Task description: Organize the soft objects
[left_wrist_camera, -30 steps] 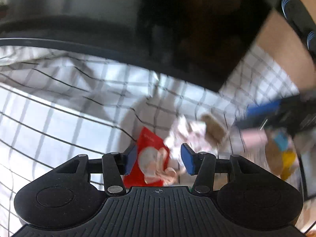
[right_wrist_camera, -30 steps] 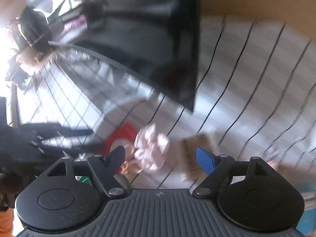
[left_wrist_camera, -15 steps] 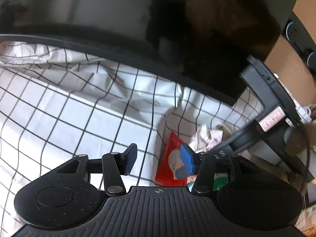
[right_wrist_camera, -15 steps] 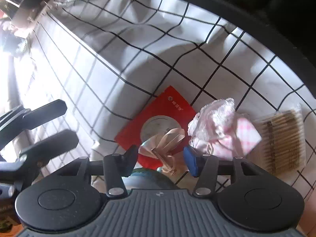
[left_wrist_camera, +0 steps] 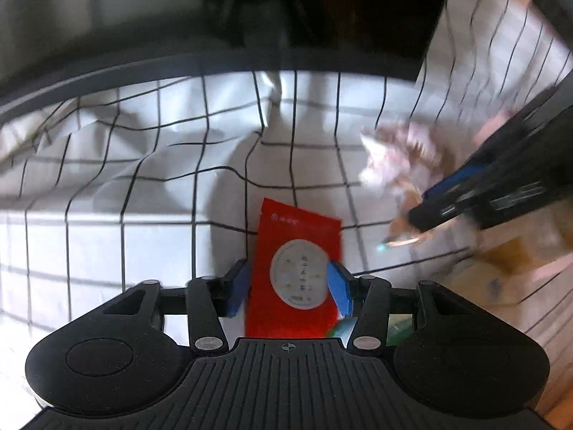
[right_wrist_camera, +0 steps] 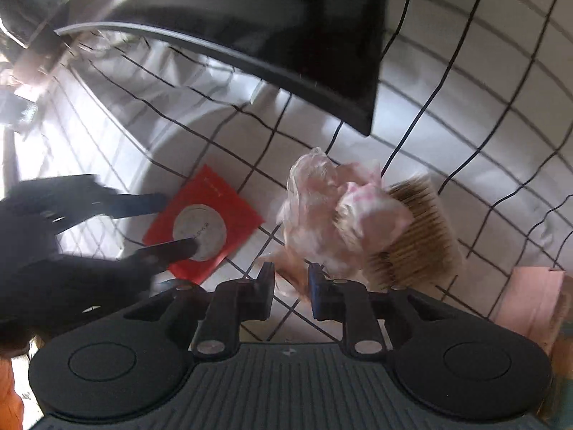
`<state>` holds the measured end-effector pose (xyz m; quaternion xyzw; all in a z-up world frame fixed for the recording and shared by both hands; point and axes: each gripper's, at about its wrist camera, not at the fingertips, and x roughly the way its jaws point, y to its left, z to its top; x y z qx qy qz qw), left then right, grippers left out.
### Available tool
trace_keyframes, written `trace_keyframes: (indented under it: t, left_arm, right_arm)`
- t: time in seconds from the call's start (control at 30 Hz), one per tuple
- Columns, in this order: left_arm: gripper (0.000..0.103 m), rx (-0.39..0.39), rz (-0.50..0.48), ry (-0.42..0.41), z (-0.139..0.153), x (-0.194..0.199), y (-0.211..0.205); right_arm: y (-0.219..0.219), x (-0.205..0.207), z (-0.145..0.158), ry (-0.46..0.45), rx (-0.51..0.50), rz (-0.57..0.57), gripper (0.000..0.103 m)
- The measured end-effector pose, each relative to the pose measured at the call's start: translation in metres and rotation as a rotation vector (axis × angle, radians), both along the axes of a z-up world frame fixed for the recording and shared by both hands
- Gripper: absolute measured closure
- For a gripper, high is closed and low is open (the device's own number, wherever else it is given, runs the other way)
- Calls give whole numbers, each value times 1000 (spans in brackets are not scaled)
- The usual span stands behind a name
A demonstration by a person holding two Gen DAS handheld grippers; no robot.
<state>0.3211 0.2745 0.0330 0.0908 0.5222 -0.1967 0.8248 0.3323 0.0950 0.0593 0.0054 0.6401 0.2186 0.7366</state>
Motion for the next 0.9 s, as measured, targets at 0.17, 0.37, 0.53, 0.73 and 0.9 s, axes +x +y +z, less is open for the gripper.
trace_keyframes:
  t: [0.17, 0.37, 0.53, 0.73, 0.9]
  left_arm:
    - [52, 54, -30, 60, -14, 16, -16]
    - [24, 37, -103, 116, -21, 20, -34]
    - [1, 162, -276, 104, -33, 6, -64]
    - [3, 108, -270, 114, -27, 14, -51]
    - [42, 96, -199, 57, -15, 14, -35]
  right_arm:
    - [-24, 3, 19, -67, 42, -21, 63]
    - [-36, 14, 27, -100, 49, -71, 52]
    - [-45, 18, 28, -99, 56, -98, 46]
    - [-57, 15, 28, -115, 45, -118, 45]
    - [-65, 11, 30, -143, 12, -136, 43]
